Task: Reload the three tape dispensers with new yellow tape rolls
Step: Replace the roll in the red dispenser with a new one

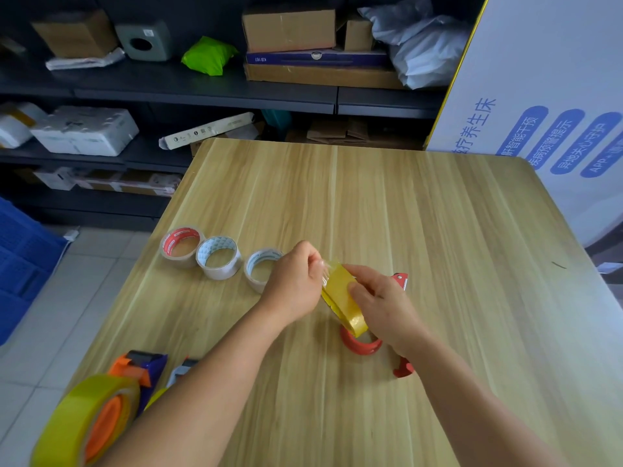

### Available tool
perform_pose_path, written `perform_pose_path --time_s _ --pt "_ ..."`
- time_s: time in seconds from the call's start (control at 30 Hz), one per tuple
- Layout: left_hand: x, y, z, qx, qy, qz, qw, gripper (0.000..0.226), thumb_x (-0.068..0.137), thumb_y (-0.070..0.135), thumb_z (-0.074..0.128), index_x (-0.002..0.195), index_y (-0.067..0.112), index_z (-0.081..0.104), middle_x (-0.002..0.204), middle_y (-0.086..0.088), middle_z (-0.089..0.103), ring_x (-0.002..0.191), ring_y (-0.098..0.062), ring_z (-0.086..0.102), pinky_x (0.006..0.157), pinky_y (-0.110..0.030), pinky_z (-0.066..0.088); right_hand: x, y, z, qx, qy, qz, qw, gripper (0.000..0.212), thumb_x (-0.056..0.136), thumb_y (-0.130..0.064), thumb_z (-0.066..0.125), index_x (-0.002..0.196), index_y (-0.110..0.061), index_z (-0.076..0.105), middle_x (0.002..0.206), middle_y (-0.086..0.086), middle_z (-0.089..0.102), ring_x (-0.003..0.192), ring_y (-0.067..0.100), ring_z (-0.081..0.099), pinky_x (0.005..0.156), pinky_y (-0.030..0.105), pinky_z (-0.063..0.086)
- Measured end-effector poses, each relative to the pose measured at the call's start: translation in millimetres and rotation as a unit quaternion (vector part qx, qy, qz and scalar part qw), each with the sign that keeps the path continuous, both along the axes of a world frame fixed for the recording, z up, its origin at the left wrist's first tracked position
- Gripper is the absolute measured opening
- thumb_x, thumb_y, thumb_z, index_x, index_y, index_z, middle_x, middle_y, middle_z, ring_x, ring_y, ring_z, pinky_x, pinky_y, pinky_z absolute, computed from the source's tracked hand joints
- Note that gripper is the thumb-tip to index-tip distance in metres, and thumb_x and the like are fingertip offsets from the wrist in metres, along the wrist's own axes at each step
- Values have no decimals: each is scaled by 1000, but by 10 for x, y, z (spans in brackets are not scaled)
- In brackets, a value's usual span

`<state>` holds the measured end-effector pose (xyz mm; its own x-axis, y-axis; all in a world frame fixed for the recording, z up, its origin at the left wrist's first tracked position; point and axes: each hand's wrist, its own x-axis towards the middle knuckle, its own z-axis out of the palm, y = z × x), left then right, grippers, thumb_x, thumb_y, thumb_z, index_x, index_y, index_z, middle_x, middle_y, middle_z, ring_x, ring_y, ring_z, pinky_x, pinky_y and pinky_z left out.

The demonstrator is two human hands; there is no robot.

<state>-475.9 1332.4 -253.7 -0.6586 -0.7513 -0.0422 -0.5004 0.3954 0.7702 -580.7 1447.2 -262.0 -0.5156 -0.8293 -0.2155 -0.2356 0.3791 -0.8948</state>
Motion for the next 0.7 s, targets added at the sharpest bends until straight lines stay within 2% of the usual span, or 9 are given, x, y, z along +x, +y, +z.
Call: perform_pose_path --time_s 0.1,0.2,0.27,0.33,0.4,0.47,0.57,0.63,0.7 --pt "-1 -3 -13 64 1 61 996 15 94 14 48 79 16 47 70 7 51 64 -11 47 57 -26 36 0 14 -41 18 7 6 1000 34 93 -22 52 125 -32 55 99 12 66 89 27 62 78 36 50" --pt "-5 -32 -78 111 8 125 986 7 90 14 50 84 16 50 80 1 59 74 -18 56 66 -33 48 -12 42 -48 29 25 25 999 65 73 -31 78 126 -33 41 98 -3 55 85 8 55 71 19 44" --pt "-2 -33 -104 139 15 135 981 12 87 11 52 87 21 46 75 0 55 72 -21 56 72 -42 52 -20 44 -44 39 67 37 996 65 68 -28 82 119 -35 41 101 -7 51 84 1 51 67 13 38" --pt "13 -18 -118 140 -2 110 984 21 86 5 49 88 26 45 69 -1 52 64 -21 53 65 -40 49 -31 51 -54 46 83 36 995 52 72 -25 78 113 -34 46 103 -10 54 85 4 54 67 12 40" --pt "27 -15 -126 139 -14 88 986 29 86 1 42 83 28 52 69 -4 56 64 -21 53 63 -39 49 -45 64 -50 27 44 13 999 44 77 -21 73 114 -28 51 100 -11 60 83 10 59 70 18 46" --pt "25 -14 -114 158 -12 90 983 34 86 0 40 76 27 60 71 -4 58 71 -24 59 73 -42 54 -59 83 -24 24 31 23 999 51 74 -24 77 117 -28 50 101 -13 60 85 7 59 74 21 48" --pt "-18 31 -71 198 0 99 975 39 88 -3 39 71 23 62 69 -4 59 72 -22 58 81 -41 54 -62 105 3 71 116 77 988 66 66 -27 82 122 -28 46 109 -12 50 93 6 50 73 18 38" --pt "-41 63 -42 212 2 88 973 38 90 -3 40 74 22 64 73 -3 61 73 -18 57 84 -38 53 -80 126 -1 77 149 66 984 58 69 -26 79 119 -26 49 108 -9 52 92 9 51 69 18 37" --pt "-51 55 -31 207 -15 43 977 30 91 3 45 84 22 67 86 -2 67 82 -16 61 89 -34 53 -133 162 -4 83 135 31 987 46 73 -27 75 113 -28 53 97 -12 57 82 8 56 60 13 39"
